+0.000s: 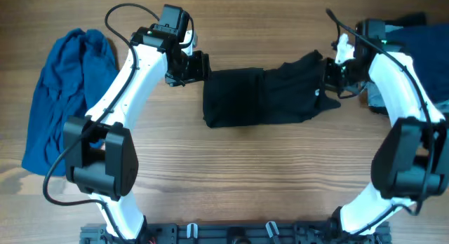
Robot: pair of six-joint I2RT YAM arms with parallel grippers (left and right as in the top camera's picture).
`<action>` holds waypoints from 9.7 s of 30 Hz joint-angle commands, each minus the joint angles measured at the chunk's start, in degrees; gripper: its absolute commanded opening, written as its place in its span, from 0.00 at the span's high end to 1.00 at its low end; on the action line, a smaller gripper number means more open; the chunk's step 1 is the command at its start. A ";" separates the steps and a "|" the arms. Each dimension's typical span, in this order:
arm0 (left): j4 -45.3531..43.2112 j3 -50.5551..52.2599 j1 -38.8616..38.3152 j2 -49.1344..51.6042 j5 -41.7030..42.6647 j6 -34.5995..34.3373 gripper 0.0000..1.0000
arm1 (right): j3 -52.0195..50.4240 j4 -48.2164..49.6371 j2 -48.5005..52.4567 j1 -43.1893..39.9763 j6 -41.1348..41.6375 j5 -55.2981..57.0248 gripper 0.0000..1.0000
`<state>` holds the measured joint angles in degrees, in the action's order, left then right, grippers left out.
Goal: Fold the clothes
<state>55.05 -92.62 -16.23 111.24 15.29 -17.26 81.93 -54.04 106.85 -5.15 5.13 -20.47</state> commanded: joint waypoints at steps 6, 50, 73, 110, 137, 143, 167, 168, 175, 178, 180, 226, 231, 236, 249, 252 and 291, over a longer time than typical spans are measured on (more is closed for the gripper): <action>-0.15 -0.70 -0.02 0.52 -0.35 0.48 0.31 | 1.09 1.81 -2.60 12.17 0.09 -2.75 0.96; 1.33 -0.72 15.50 -18.86 -6.64 1.86 0.31 | 5.51 14.43 2.89 44.72 9.62 -3.41 0.25; 1.36 -0.70 18.75 -18.51 -5.97 1.60 0.31 | 7.63 5.53 -8.00 35.12 6.97 8.76 0.07; 1.33 -0.70 21.81 -17.57 -10.69 2.05 0.28 | 7.58 4.96 6.05 36.48 12.37 1.55 0.36; 2.21 -0.70 21.84 -17.57 -11.02 3.56 0.27 | 7.26 10.73 7.17 36.48 23.47 -0.76 0.89; 2.23 -0.70 21.84 -17.57 -11.56 3.56 0.27 | 7.28 9.84 7.15 36.30 24.74 -0.55 0.95; 2.23 -0.70 21.84 -17.57 -12.22 3.56 0.27 | 4.37 10.34 9.09 35.65 35.98 5.84 0.47; 2.23 -0.70 21.84 -17.57 -12.24 3.56 0.27 | 4.37 10.86 9.09 35.74 35.93 5.84 0.52; 2.21 -0.70 21.84 -17.57 -12.46 3.56 0.27 | 6.36 12.07 8.94 35.95 34.40 5.73 0.95; 2.21 -0.70 21.84 -17.57 -12.46 3.56 0.27 | 8.85 12.04 8.63 36.04 32.98 4.87 0.96; 2.19 -0.70 21.84 -17.57 -12.46 3.56 0.27 | 11.23 12.09 8.63 36.33 31.98 3.10 0.96; 1.97 -0.70 21.84 -17.57 -12.44 3.54 0.27 | 28.20 1.73 13.68 42.05 8.52 14.16 0.37; 2.03 -0.70 21.84 -17.57 -12.44 3.56 0.27 | 28.20 0.42 17.81 43.21 8.98 9.57 0.96; 1.84 -0.70 21.84 -17.57 -12.46 3.54 0.27 | 28.20 2.36 20.31 45.72 12.26 6.19 0.96; 1.33 -0.70 21.84 -17.57 -13.49 3.54 0.27 | 30.03 10.67 23.30 43.32 17.33 0.79 0.96; 1.22 -0.70 21.84 -17.57 -13.46 3.54 0.27 | 32.15 9.44 20.96 39.87 16.17 -1.77 0.96; 5.84 -0.70 21.68 -9.97 -6.03 3.54 0.21 | 12.33 -3.85 16.39 13.00 -13.14 -23.32 0.00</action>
<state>60.71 -92.99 5.37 99.98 6.98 -14.26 95.64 -59.33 122.78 7.64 -5.34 -39.31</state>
